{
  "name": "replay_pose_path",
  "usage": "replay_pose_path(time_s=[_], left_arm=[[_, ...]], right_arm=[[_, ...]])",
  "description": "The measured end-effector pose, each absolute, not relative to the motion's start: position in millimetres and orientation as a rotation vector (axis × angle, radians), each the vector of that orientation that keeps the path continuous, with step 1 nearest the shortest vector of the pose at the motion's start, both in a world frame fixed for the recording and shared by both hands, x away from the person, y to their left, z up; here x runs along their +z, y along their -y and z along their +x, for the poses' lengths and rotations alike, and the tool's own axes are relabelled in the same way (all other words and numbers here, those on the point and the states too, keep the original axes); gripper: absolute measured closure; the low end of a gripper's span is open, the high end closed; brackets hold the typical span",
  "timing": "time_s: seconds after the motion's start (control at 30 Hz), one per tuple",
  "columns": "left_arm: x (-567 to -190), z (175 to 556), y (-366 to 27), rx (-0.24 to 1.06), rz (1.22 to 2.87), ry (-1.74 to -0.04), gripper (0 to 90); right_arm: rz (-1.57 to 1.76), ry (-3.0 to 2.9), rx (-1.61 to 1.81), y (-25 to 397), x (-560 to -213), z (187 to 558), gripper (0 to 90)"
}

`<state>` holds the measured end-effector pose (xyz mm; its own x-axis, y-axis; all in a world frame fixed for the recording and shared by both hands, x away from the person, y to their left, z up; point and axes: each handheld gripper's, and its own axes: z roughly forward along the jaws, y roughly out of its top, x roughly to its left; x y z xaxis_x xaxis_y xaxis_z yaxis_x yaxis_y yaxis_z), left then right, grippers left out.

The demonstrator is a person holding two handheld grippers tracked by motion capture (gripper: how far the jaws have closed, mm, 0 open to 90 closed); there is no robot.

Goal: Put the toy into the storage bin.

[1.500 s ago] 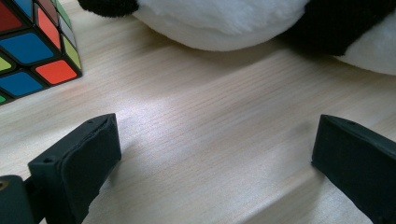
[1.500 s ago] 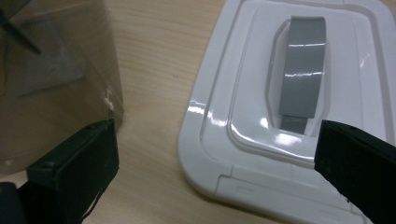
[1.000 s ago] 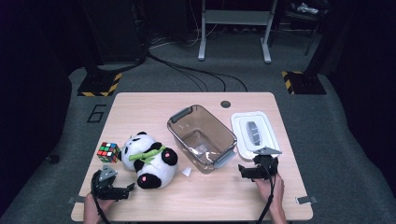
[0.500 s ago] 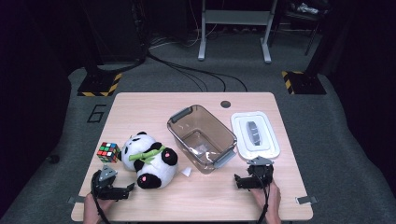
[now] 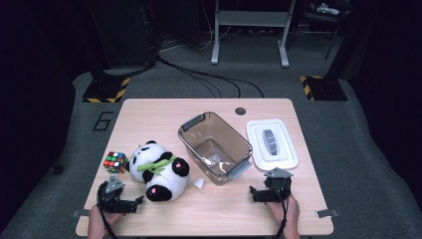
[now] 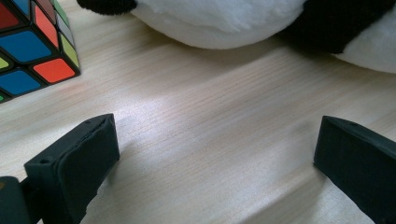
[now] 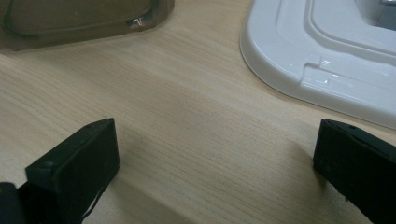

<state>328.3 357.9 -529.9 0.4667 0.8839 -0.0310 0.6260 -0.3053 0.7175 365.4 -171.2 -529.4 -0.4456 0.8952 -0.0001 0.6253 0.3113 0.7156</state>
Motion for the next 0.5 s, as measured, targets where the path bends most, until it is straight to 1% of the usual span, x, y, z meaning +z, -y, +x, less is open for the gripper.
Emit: replay_pose_path(time_s=[0.03, 0.1, 0.17, 0.5], left_arm=[[-528.0, 328.2, -359.2, 0.46, 2.041, -1.253, 0.1], [-523.6, 326.9, -360.1, 0.46, 2.027, -1.248, 0.1], [-516.0, 325.0, -361.6, 0.417, 2.006, -1.235, 0.1], [-460.1, 315.1, -360.6, 0.445, 2.0, -1.12, 0.0]], right_arm=[[1.355, -2.185, 0.925, 170.8, -529.4, 365.3, 0.0], [1.352, -2.186, 0.922, 171.0, -529.4, 365.4, 0.0], [1.352, -2.187, 0.922, 171.0, -529.4, 365.4, 0.0], [1.35, -2.189, 0.924, 171.1, -529.4, 365.4, 0.0]])
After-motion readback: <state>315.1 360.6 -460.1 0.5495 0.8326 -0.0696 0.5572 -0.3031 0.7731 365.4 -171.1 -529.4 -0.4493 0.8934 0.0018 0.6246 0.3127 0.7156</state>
